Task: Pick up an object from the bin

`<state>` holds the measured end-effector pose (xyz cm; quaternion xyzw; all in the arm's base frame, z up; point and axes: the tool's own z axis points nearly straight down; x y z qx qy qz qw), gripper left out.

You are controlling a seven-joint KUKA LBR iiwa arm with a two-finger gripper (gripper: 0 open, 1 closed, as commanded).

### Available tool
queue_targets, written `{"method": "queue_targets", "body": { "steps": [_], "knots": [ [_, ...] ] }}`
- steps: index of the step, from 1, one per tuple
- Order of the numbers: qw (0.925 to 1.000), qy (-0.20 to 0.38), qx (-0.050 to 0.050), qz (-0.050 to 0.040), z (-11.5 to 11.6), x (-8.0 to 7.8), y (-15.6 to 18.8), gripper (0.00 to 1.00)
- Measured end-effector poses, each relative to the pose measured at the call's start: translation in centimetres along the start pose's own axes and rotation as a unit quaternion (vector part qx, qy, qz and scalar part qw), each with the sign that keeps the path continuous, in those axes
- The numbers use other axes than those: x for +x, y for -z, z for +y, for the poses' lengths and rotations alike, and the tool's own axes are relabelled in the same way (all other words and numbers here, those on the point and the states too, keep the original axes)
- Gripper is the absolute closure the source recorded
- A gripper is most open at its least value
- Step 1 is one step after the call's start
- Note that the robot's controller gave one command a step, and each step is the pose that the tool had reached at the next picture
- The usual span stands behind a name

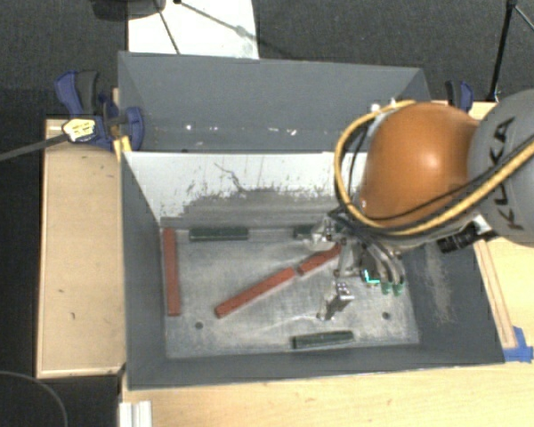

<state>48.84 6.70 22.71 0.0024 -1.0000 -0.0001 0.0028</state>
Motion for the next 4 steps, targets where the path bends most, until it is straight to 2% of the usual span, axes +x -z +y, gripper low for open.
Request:
{"method": "queue_targets", "body": {
  "steps": [2, 3, 4],
  "knots": [
    [1.0, -0.001, 0.0, -0.0031, 0.0, -0.1, 0.3, 0.0],
    [0.9955, 0.094, 0.0, -0.0036, -1.7, 0.2, 0.0, 0.0],
    [0.9888, 0.149, 0.001, -0.0072, -2.3, -1.8, -6.0, 0.0]
  ]
}}
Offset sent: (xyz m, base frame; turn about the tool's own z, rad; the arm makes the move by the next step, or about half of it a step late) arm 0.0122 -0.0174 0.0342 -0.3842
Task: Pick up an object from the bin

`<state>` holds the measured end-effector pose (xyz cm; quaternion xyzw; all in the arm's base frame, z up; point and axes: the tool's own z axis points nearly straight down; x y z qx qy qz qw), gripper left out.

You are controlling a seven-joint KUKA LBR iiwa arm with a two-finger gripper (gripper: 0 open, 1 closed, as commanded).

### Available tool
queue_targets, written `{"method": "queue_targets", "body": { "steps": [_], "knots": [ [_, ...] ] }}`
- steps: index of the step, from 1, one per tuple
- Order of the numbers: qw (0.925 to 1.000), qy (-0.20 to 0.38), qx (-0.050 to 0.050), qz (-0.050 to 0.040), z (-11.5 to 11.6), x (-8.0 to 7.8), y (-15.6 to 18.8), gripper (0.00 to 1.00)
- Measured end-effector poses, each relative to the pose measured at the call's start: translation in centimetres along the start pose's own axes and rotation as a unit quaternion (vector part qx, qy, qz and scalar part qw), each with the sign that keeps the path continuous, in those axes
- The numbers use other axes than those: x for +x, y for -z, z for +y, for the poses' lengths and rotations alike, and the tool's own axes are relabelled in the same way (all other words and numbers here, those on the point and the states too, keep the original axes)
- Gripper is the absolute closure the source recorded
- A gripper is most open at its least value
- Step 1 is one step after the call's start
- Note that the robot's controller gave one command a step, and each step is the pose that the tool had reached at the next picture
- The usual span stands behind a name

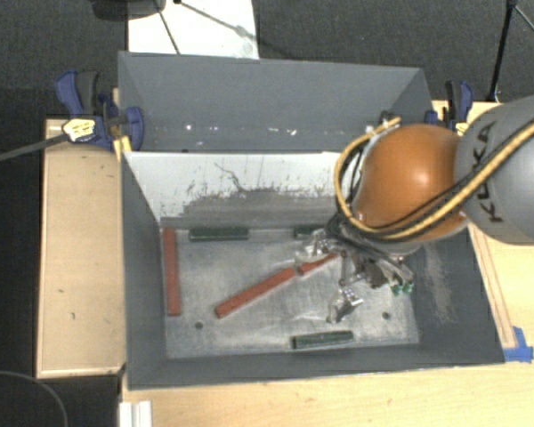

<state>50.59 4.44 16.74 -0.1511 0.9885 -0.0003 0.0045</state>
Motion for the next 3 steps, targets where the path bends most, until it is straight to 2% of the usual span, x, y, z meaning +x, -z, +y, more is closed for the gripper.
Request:
{"method": "queue_targets", "body": {
  "steps": [1, 2, 3],
  "knots": [
    [0.9994, 0.035, 0.0, 0.0011, 0.6, -2.6, -6.7, 0.0],
    [0.9998, 0.021, -0.004, 0.004, -0.7, -3.8, -9.5, 0.0],
    [1.0, -0.003, -0.001, -0.0013, 3.8, -6.7, -9.3, 1.0]
  ]
}}
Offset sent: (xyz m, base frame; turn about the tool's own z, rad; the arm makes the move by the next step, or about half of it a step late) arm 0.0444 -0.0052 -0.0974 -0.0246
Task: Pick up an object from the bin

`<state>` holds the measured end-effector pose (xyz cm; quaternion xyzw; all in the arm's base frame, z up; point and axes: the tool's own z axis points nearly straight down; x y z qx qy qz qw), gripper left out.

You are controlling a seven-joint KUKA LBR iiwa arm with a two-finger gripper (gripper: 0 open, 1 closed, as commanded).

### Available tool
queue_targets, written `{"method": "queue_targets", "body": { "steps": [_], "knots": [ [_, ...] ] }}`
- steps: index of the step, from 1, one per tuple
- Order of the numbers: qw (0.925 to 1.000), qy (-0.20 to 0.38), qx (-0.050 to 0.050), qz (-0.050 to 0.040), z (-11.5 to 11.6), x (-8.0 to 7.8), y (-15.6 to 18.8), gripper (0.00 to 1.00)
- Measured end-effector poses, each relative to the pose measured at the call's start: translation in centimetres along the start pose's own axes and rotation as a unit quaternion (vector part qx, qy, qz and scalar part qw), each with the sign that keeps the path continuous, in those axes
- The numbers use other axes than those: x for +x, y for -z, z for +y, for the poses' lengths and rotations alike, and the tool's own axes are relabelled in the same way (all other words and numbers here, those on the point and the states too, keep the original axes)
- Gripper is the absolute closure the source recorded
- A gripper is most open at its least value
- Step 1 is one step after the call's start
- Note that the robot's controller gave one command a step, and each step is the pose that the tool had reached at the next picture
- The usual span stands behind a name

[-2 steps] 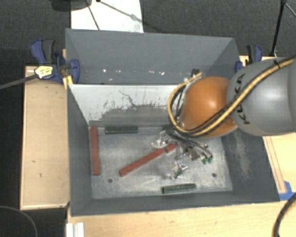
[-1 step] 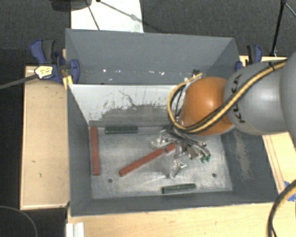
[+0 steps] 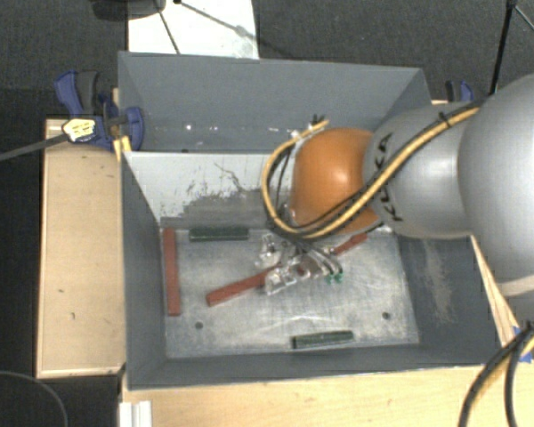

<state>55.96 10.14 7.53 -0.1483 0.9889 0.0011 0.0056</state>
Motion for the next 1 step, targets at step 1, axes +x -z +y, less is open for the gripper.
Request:
{"method": "queue_targets", "body": {
  "steps": [1],
  "knots": [
    [1.0, 0.0, 0.0, 0.0, 0.0, 0.0, 0.0, 1.0]
  ]
}}
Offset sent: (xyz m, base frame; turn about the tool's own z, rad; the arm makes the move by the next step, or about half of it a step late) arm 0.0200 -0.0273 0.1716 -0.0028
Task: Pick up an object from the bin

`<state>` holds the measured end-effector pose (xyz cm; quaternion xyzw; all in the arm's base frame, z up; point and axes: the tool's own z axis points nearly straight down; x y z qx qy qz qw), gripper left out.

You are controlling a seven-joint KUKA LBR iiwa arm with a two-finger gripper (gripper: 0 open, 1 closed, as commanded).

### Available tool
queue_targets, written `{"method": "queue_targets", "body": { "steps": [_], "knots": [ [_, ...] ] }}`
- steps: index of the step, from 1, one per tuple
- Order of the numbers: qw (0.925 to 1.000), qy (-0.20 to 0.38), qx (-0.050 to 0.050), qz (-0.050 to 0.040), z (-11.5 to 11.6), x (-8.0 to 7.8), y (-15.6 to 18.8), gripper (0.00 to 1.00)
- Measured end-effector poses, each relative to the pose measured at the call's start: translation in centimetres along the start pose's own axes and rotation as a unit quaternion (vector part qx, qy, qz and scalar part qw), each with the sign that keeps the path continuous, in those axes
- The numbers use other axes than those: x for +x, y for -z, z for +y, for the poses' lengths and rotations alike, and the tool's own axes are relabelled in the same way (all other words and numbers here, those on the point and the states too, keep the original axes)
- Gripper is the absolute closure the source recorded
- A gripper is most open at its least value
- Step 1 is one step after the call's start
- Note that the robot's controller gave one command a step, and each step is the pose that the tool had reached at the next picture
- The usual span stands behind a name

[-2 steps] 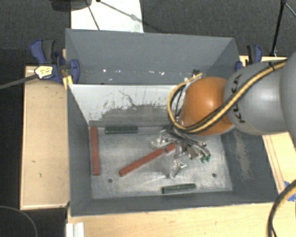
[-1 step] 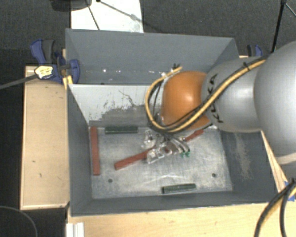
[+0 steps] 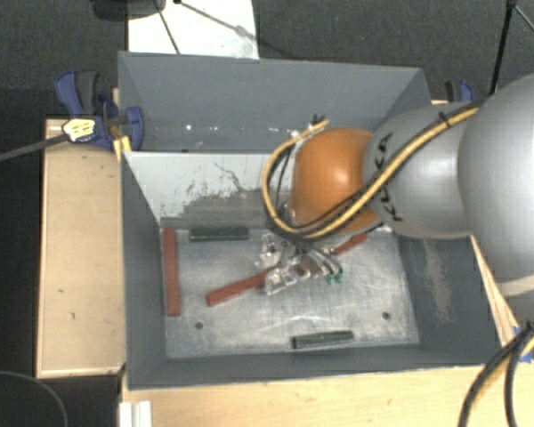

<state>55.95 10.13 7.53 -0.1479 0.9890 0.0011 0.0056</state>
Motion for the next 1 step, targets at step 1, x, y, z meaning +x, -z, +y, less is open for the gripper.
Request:
{"method": "queue_targets", "body": {
  "steps": [1],
  "knots": [
    [1.0, 0.0, 0.002, -0.0008, -3.32, -1.56, 17.7, 1.0]
  ]
}}
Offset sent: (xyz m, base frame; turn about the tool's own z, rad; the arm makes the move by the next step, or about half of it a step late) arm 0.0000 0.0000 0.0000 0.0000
